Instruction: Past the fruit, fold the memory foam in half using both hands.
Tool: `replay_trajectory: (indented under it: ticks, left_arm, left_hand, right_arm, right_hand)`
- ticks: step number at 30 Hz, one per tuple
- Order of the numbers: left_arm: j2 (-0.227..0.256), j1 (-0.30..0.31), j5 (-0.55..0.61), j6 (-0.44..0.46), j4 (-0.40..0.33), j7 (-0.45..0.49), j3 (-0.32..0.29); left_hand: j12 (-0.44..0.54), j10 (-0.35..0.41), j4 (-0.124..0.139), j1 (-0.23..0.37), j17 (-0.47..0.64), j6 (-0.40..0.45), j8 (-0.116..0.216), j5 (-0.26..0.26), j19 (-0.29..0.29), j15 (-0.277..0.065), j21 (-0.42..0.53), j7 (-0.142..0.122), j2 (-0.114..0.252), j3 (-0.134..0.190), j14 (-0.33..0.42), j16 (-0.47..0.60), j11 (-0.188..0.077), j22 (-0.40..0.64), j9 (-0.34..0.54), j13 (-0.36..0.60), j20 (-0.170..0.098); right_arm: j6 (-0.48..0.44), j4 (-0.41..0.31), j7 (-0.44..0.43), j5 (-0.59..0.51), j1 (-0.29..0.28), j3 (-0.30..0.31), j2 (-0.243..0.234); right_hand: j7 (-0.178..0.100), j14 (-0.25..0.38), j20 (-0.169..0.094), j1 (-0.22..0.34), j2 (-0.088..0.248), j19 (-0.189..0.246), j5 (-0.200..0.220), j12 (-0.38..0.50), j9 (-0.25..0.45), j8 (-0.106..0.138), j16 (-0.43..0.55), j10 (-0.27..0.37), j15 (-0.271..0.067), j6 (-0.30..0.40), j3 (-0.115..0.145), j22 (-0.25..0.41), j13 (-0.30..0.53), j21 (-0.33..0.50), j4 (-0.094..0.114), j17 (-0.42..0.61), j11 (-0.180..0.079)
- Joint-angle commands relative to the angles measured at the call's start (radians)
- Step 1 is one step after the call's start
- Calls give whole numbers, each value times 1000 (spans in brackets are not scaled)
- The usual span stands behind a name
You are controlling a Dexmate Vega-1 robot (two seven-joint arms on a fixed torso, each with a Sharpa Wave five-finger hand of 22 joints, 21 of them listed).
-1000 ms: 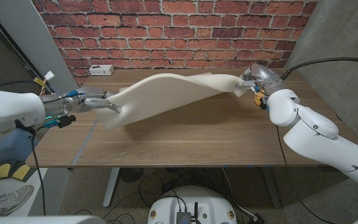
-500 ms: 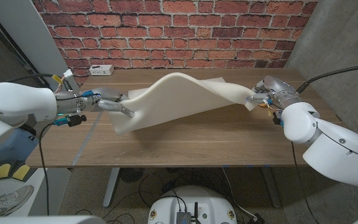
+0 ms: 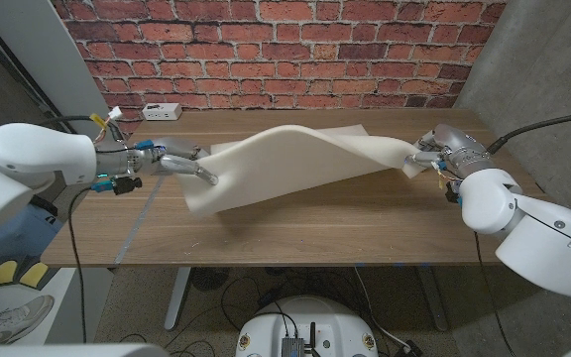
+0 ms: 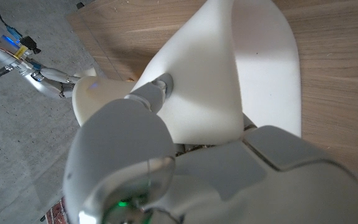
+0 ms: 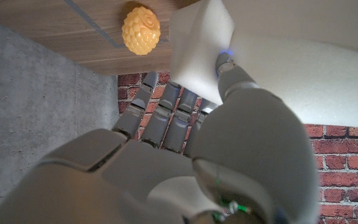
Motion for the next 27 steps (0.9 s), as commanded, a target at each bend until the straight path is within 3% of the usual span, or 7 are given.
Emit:
replay_trajectory:
  ticks: [1,4,7,16,22,27]
  left_arm:
    - [98,-215,-166,-74,253,-41,199]
    - [140,-303,-200,-86,314,-34,293]
    - [166,-389,-227,-107,368,-31,383]
    - [149,-659,-274,-132,547,-78,653]
    - [94,-799,-267,-158,670,-128,780]
    - [68,-847,-271,-179,729,-139,832]
  left_hand:
    - [168,77,-1,13,2,55,-4,7,-1,-3,8,50,18,7,7,3,-26,3,5,204,1]
    - [172,83,-3,15,1,57,-5,7,2,0,10,52,17,8,9,4,-21,3,8,208,3]
    - [175,85,-3,15,3,59,-6,7,0,2,10,54,17,8,14,7,-20,2,11,212,12]
    - [183,83,-2,19,10,55,-12,6,-26,1,4,52,23,8,12,10,-21,1,23,229,41]
    - [194,88,2,23,14,57,-13,6,-34,1,2,57,31,11,18,15,-23,0,32,243,54]
    - [201,89,6,24,14,60,-13,7,-37,-2,2,56,32,15,24,16,-24,0,39,253,56]
  right_arm:
    - [188,189,129,109,225,-78,-42]
    - [191,231,195,81,363,-186,-50]
    - [197,274,264,51,480,-276,-41]
    - [211,419,494,-76,767,-503,21]
    - [250,486,505,-165,822,-548,70]
    - [284,515,407,-225,785,-528,108]
  right_hand:
    - [37,14,15,11,3,0,7,7,27,22,-14,8,-107,29,19,2,6,-3,-9,-13,13]
    - [54,27,22,12,-9,-8,3,12,31,29,-23,17,-96,39,33,2,11,-6,-14,-24,35]
    - [60,31,22,10,-9,-9,1,15,34,32,-28,22,-95,42,40,2,13,-6,-13,-29,36]
    - [67,39,25,16,-16,-15,-9,22,39,41,-23,35,-89,54,53,2,19,-8,-20,-23,50]
    - [59,34,26,8,-10,-10,-17,18,43,38,-11,20,-93,40,53,3,23,-5,-11,-5,36]
    - [43,25,23,-7,-2,-6,-20,9,39,25,0,-8,-93,11,51,4,28,-3,1,14,36]
